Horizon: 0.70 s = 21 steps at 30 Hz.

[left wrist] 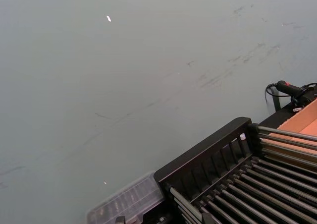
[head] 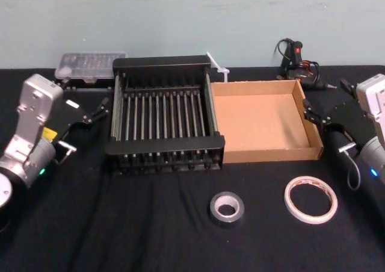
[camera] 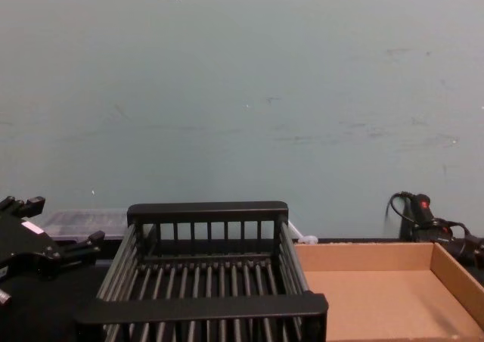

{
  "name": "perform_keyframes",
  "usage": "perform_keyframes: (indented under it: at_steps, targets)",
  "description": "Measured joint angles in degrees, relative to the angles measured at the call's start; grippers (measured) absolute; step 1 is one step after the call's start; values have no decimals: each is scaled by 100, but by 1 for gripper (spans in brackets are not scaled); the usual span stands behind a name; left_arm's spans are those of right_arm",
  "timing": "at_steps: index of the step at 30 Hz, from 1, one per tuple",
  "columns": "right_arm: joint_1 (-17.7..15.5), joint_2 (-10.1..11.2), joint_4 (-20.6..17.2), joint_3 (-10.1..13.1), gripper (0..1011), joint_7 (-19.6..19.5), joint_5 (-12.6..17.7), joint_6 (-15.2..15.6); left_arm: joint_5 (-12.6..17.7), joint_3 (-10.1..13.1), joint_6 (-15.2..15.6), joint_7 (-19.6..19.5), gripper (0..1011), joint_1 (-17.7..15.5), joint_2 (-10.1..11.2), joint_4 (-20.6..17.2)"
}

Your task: Pick up the white tape and place it into the black box , Pick up the silver tape and place it into the brown box.

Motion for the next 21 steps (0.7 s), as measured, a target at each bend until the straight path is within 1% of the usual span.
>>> perform_keyframes:
  at_steps: [21]
  targets:
    - [0,0,0,0,1002,0,0,0,0,0,0,0,1001,0,0,0]
